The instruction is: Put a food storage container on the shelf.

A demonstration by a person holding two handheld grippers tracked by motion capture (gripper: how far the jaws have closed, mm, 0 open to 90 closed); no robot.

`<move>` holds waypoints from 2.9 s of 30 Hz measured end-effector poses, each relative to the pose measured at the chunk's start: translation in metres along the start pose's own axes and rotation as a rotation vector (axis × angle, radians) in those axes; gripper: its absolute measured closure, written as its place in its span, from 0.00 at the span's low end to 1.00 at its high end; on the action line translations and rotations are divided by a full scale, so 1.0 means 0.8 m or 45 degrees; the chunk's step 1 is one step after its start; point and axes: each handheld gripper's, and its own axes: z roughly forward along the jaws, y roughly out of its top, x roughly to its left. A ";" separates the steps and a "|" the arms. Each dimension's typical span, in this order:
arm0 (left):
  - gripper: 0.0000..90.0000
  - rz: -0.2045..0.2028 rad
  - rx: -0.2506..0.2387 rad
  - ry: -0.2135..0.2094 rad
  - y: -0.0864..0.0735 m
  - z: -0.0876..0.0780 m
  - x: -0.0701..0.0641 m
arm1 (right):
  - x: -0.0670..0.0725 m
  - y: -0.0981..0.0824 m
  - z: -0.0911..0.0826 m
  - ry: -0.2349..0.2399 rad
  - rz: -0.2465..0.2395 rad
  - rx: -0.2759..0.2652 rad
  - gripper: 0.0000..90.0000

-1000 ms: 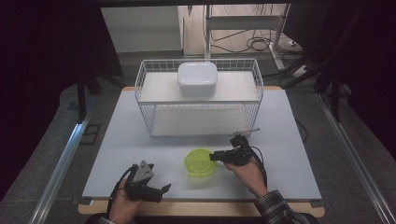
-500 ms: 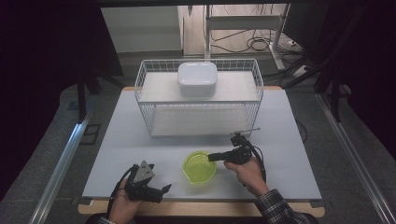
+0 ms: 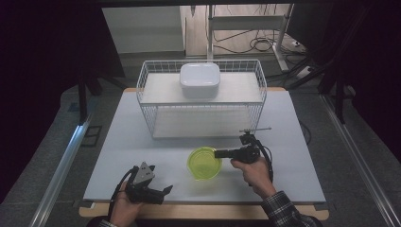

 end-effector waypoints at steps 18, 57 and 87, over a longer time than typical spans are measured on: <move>0.04 -0.007 0.000 0.001 0.000 0.000 0.001 | 0.029 0.037 -0.041 0.036 -0.030 -0.155 0.91; 0.04 -0.002 0.002 0.001 0.000 0.001 0.001 | 0.081 0.122 -0.086 0.060 -0.088 -0.301 0.91; 0.04 0.003 0.011 -0.007 0.000 0.002 0.000 | 0.136 0.203 -0.108 0.033 -0.137 -0.433 0.91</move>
